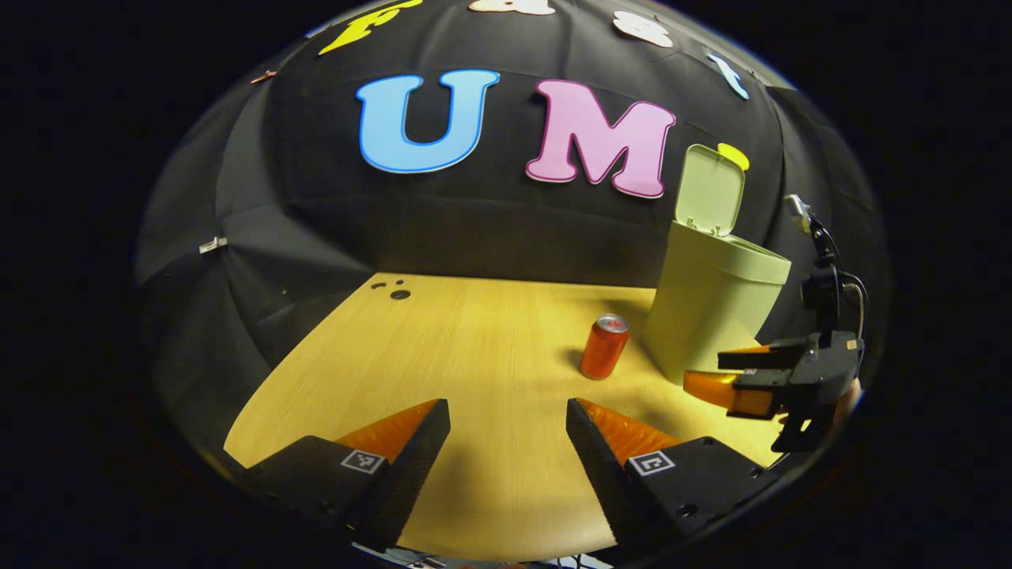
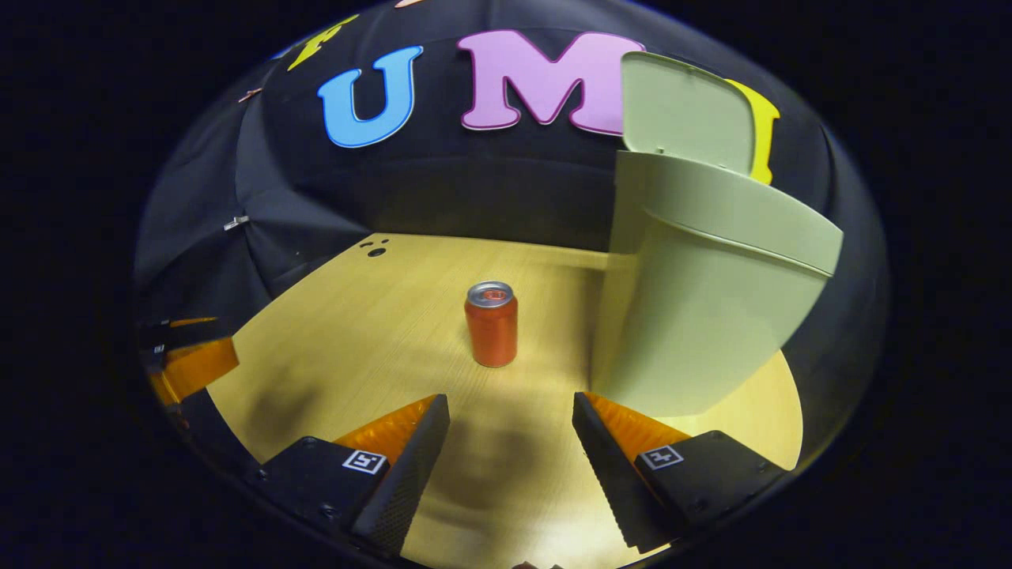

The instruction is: Press the lid of the desktop garbage bin to open it, pick up the crumpled paper on the desktop and throw it into the bin, then pick up the pop can on the desktop and drop it into the bin, and finally close the garbage bin lid.

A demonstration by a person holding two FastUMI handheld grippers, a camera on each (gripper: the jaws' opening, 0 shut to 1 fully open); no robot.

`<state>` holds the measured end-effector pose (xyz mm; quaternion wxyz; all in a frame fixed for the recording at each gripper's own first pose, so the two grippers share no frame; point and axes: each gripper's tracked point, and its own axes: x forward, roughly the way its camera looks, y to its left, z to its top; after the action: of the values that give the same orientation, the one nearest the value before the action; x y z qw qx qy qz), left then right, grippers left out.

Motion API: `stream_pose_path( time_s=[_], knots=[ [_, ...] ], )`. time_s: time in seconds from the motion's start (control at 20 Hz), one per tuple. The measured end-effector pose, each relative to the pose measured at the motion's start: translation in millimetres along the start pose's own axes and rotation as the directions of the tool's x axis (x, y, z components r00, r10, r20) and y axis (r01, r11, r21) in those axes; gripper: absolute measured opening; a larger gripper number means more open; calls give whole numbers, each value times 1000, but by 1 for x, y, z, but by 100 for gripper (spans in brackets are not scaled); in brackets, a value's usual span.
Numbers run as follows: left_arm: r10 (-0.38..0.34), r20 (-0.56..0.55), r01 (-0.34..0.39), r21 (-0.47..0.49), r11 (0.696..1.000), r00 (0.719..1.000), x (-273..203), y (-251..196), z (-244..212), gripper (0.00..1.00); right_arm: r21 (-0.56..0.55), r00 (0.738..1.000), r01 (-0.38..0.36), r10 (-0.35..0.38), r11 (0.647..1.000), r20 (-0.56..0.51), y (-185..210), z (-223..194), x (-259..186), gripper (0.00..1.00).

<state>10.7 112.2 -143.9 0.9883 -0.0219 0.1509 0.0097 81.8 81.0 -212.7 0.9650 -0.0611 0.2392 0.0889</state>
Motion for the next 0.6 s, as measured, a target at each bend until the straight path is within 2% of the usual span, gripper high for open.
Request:
stream_pose_path(
  time_s=[0.25,0.6],
  knots=[
    [41,-52,-42,-28,999,998,1,27,-36,96,-19,1000,12,-12,1000,1,17,8,50,100],
    [57,-78,-65,-105,992,995,32,53,-45,96,-38,999,44,-44,998,8,27,8,104,98]
  ],
)
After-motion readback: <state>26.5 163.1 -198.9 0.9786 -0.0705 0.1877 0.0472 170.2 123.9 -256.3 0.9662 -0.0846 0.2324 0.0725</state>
